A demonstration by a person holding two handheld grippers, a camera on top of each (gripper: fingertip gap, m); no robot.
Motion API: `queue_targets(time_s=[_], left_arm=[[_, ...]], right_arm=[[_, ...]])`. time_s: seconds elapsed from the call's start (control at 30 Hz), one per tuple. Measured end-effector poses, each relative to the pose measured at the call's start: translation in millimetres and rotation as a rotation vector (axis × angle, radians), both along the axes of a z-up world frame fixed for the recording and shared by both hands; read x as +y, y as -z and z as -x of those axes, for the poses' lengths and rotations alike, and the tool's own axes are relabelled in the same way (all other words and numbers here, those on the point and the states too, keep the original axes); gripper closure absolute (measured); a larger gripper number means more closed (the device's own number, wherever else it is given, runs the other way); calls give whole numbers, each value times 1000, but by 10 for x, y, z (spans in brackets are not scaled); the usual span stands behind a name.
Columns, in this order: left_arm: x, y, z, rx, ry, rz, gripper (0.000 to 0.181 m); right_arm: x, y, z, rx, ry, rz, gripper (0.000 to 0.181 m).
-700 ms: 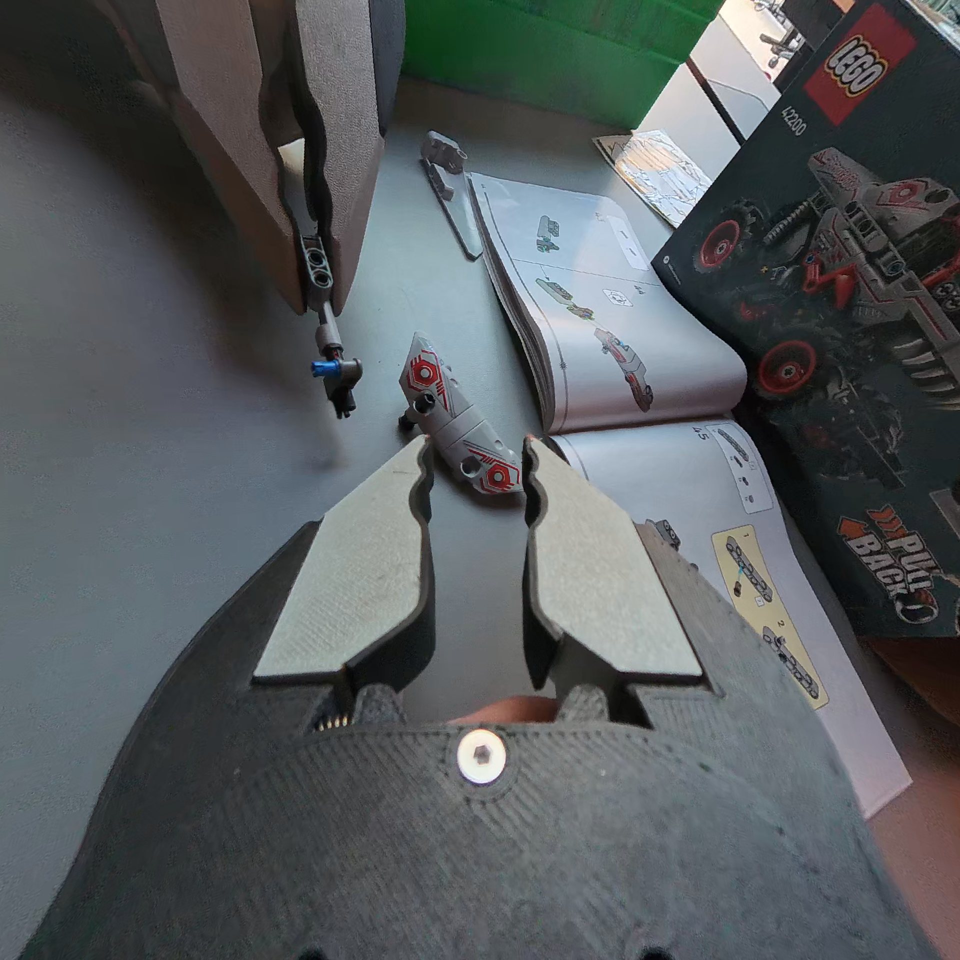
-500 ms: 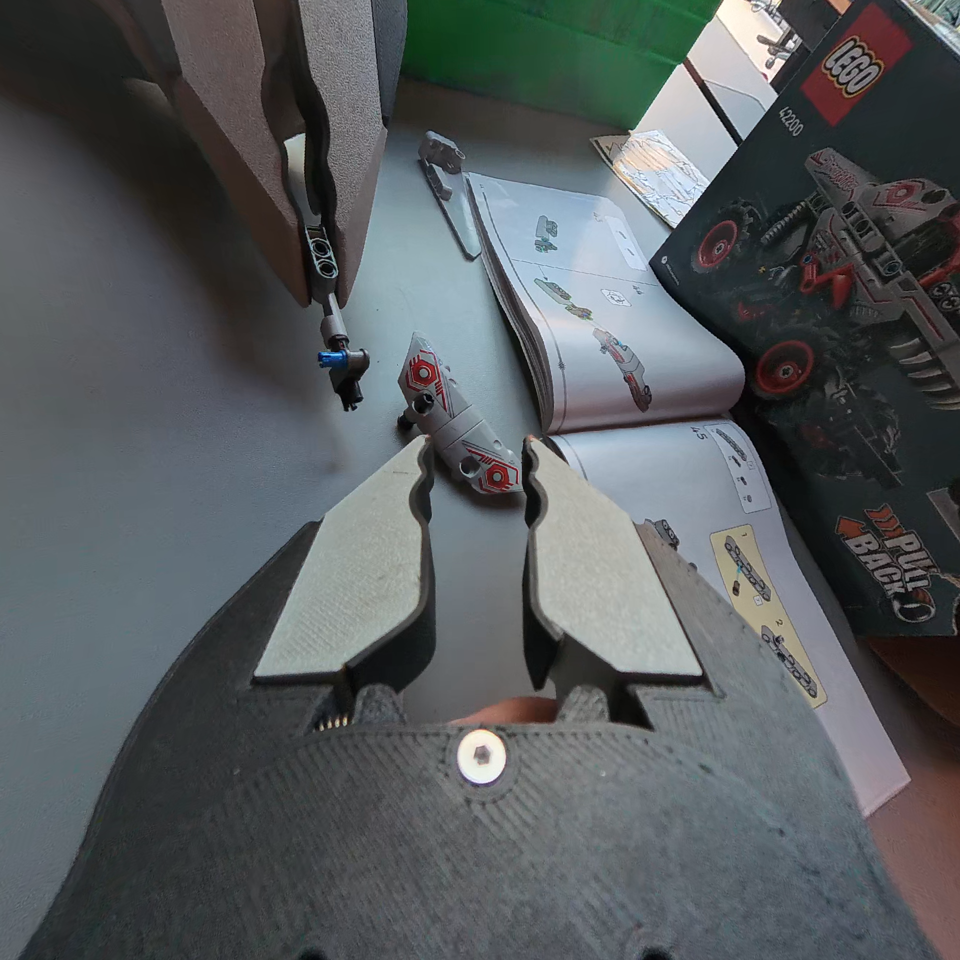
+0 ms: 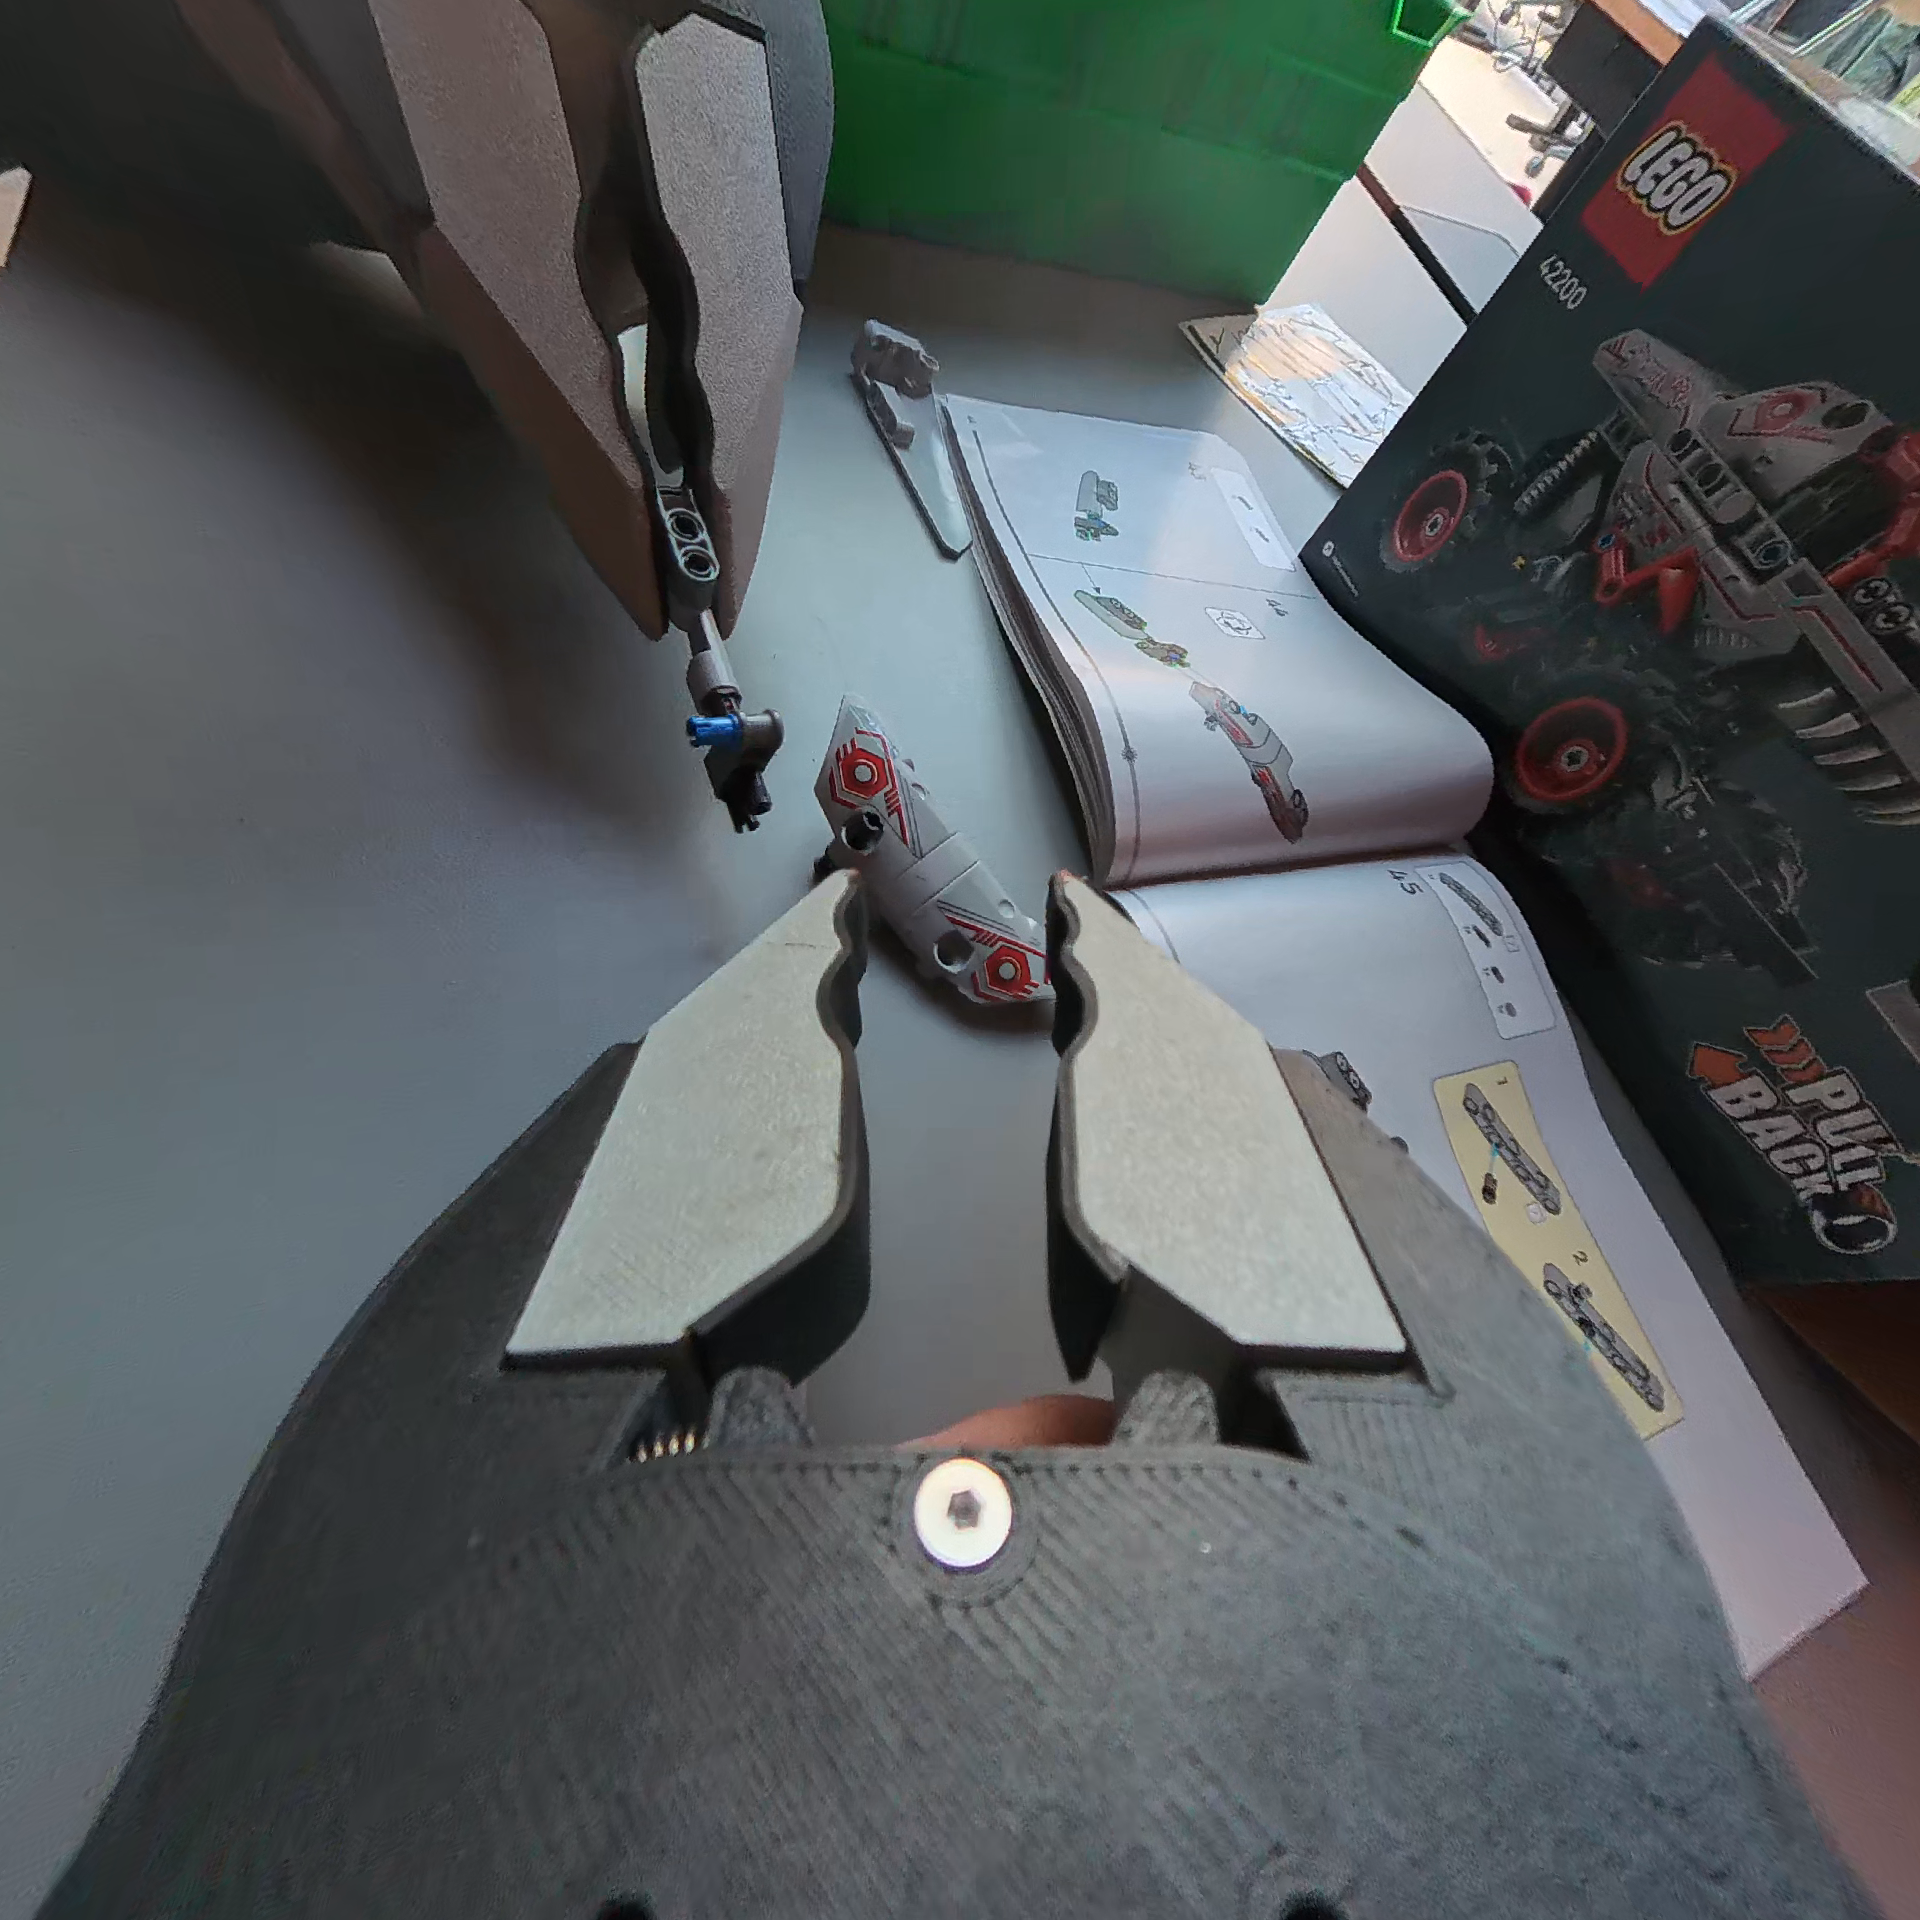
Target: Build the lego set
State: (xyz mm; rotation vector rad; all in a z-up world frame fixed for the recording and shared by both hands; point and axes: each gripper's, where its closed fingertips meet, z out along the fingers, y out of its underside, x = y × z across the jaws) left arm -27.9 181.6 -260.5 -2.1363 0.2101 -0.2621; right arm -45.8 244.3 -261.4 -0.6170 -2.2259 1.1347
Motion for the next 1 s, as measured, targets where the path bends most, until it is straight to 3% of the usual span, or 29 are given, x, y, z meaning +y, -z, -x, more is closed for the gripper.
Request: queue_targets(time_s=[0.03, 1.0], left_arm=[[1, -6, 3, -1, -2, -3, 177], [5, 2, 55, -33, -36, 8, 176]], right_arm=[[-6, -9, -4, -2, -1, 10, 149], [-98, -96, -60, -56, -26, 119, 146]])
